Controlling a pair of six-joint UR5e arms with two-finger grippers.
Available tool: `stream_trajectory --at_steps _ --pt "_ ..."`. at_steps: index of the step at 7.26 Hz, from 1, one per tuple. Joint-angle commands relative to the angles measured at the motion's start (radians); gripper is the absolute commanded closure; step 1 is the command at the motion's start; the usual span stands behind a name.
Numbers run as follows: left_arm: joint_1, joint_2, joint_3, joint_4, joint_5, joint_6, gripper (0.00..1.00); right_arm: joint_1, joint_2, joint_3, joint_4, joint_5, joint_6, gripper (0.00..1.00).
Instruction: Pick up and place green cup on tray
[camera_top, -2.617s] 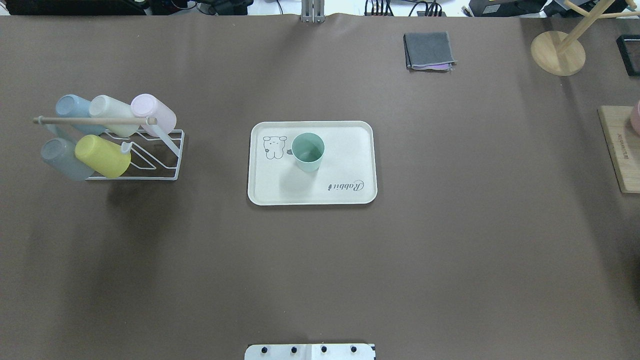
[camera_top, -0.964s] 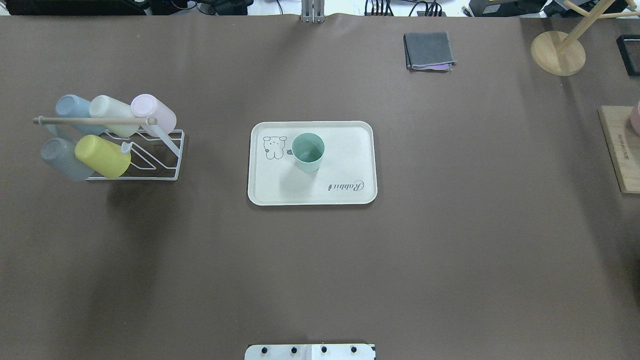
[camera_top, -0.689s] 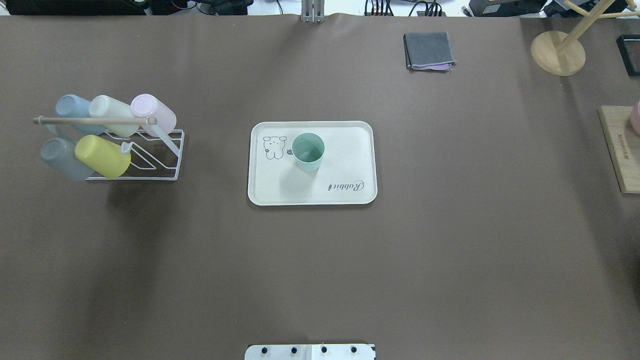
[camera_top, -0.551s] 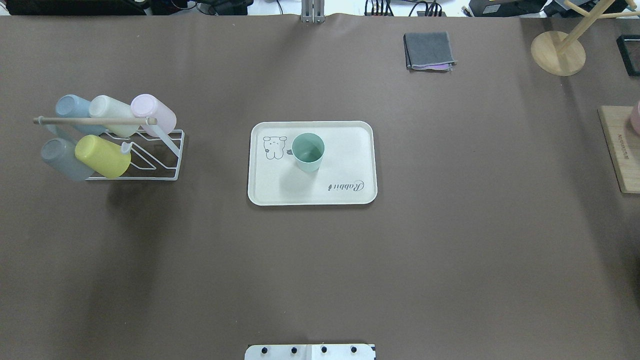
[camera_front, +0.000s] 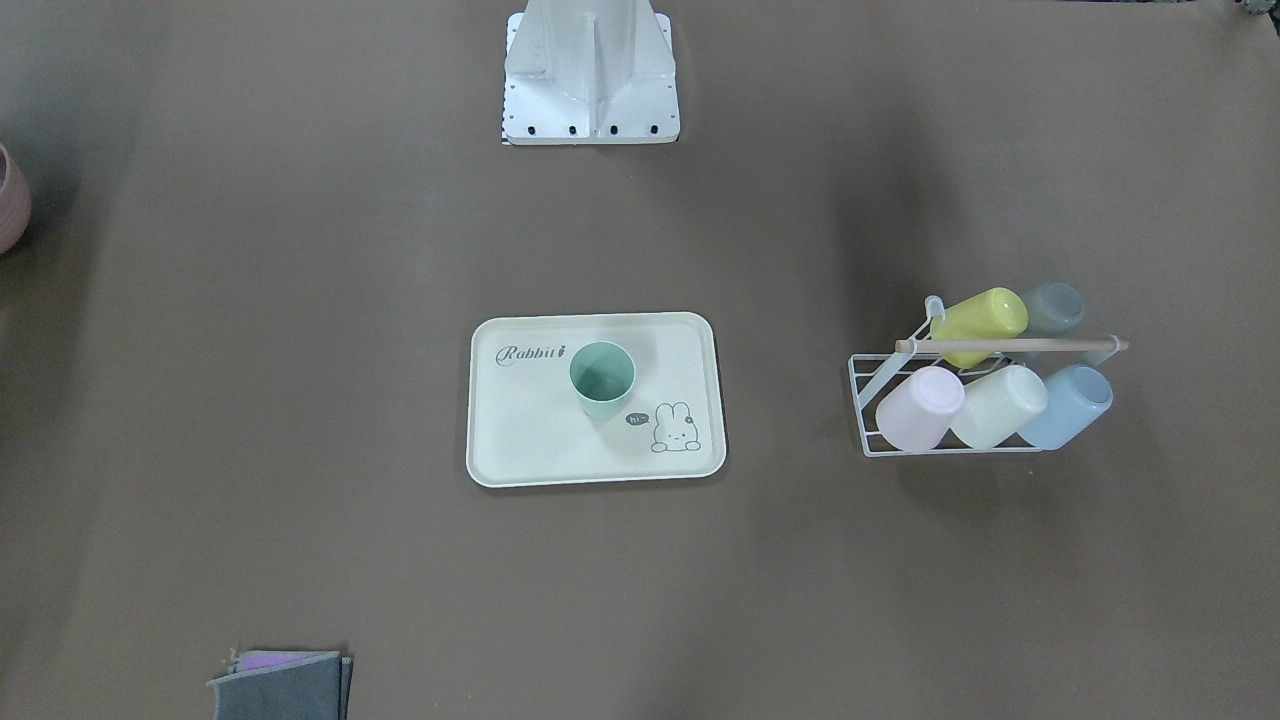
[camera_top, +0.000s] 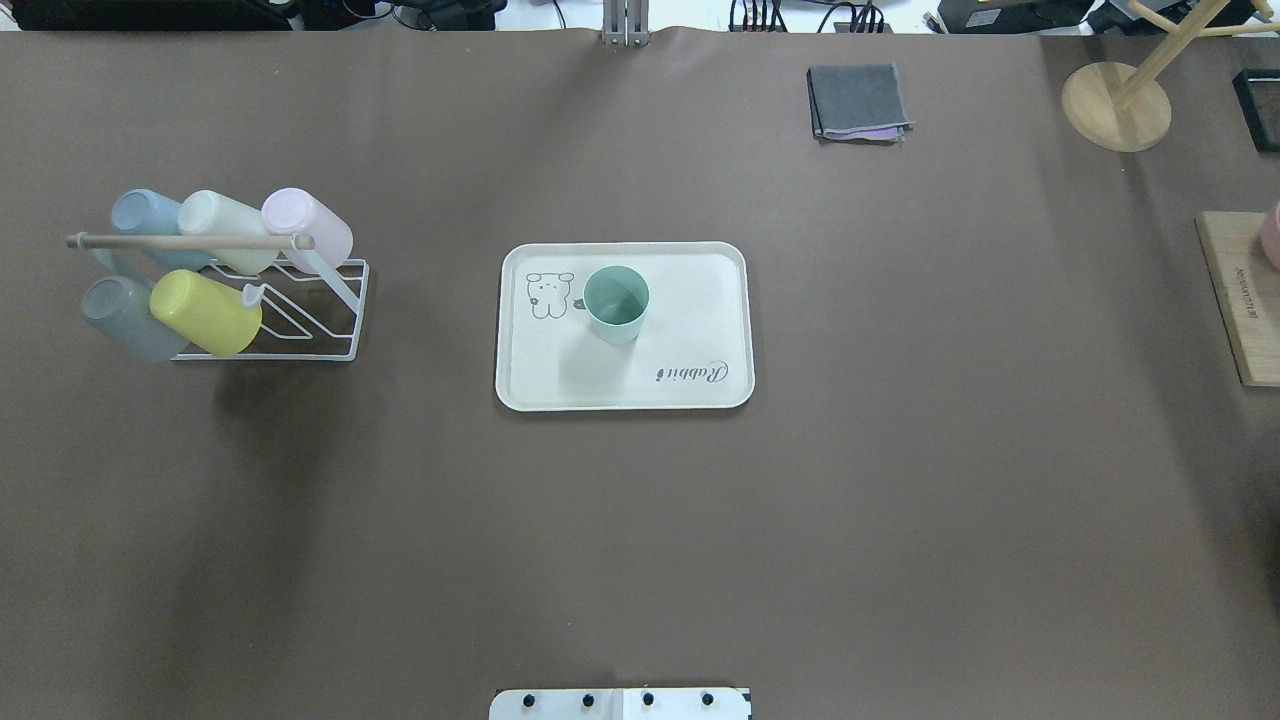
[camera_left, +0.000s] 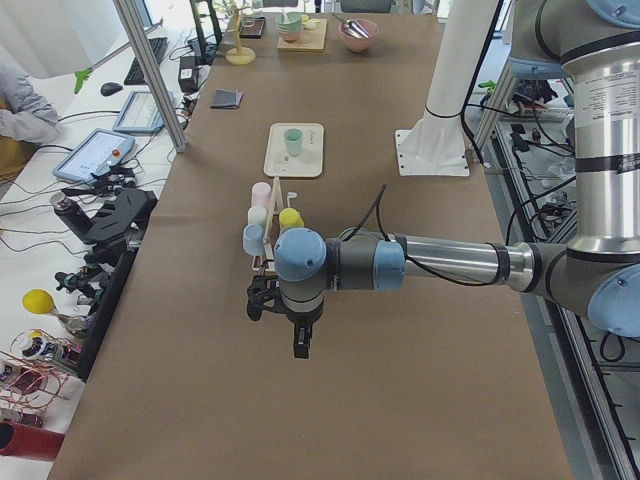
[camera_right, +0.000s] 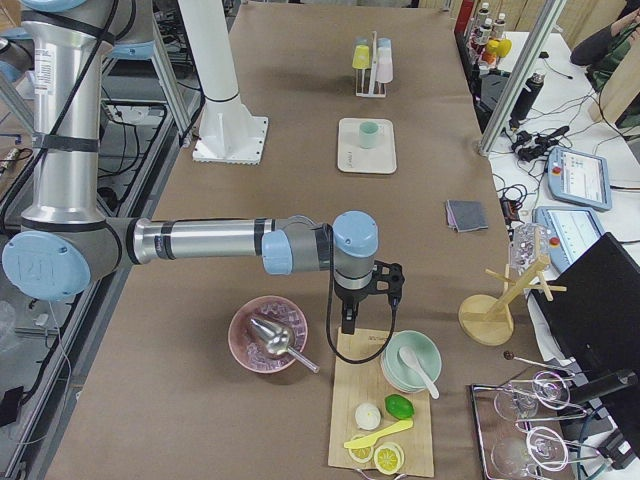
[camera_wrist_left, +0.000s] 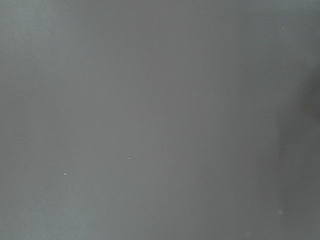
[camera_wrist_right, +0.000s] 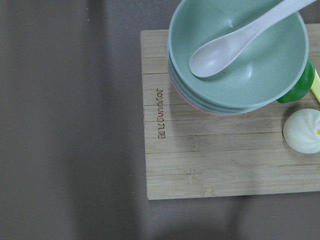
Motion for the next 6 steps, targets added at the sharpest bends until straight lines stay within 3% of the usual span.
stream_trajectory --at_steps 1,6 --pt "-0.007 -0.001 -0.005 0.037 -0.001 0.000 0.02 0.000 0.002 -0.001 0.001 -0.003 0.000 0.00" --pt "-0.008 -0.007 -0.006 0.037 0.002 0.002 0.02 0.000 0.002 0.000 0.001 -0.004 0.000 0.00"
